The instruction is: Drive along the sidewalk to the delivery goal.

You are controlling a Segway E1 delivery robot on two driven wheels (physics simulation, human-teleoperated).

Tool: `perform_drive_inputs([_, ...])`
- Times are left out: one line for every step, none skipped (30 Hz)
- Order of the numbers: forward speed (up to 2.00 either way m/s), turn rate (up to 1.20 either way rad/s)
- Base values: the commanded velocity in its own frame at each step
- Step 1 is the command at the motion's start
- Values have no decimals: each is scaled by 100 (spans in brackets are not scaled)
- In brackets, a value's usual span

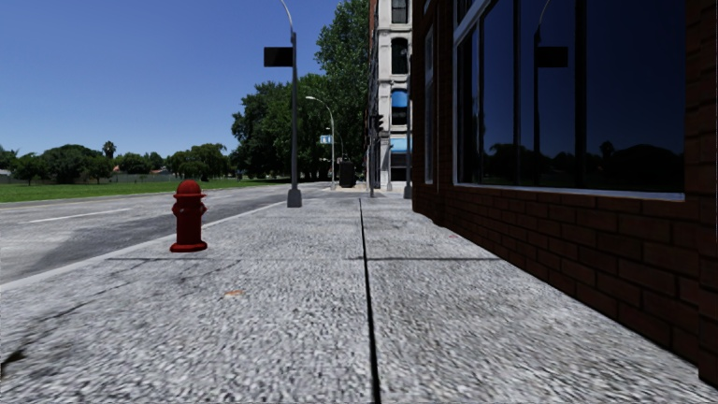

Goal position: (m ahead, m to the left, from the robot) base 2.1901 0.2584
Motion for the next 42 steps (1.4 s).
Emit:
perform_drive_inputs([200, 0])
perform_drive_inputs([200, 0])
perform_drive_inputs([200, 0])
perform_drive_inputs([200, 0])
perform_drive_inputs([200, 0])
perform_drive_inputs([200, 0])
perform_drive_inputs([200, 0])
perform_drive_inputs([200, 0])
perform_drive_inputs([200, 0])
perform_drive_inputs([200, 0])
perform_drive_inputs([200, 0])
perform_drive_inputs([200, 0])
perform_drive_inputs([200, 0])
perform_drive_inputs([196, 0])
perform_drive_inputs([196, 0])
perform_drive_inputs([187, 0])
perform_drive_inputs([184, 0])
perform_drive_inputs([184, 0])
perform_drive_inputs([183, 0])
perform_drive_inputs([183, 0])
perform_drive_inputs([182, 0])
perform_drive_inputs([182, 0])
perform_drive_inputs([182, 0])
perform_drive_inputs([181, 0])
perform_drive_inputs([181, 0])
perform_drive_inputs([181, 0])
perform_drive_inputs([181, 0])
perform_drive_inputs([180, 0])
perform_drive_inputs([180, 0])
perform_drive_inputs([171, 0])
perform_drive_inputs([157, 0])
perform_drive_inputs([157, 0])
perform_drive_inputs([149, 0])
perform_drive_inputs([145, 0])
perform_drive_inputs([143, 0])
perform_drive_inputs([143, 0])
perform_drive_inputs([142, 0])
perform_drive_inputs([139, 0])
perform_drive_inputs([120, 0])
perform_drive_inputs([120, 0])
perform_drive_inputs([105, 0])
perform_drive_inputs([90, 0])
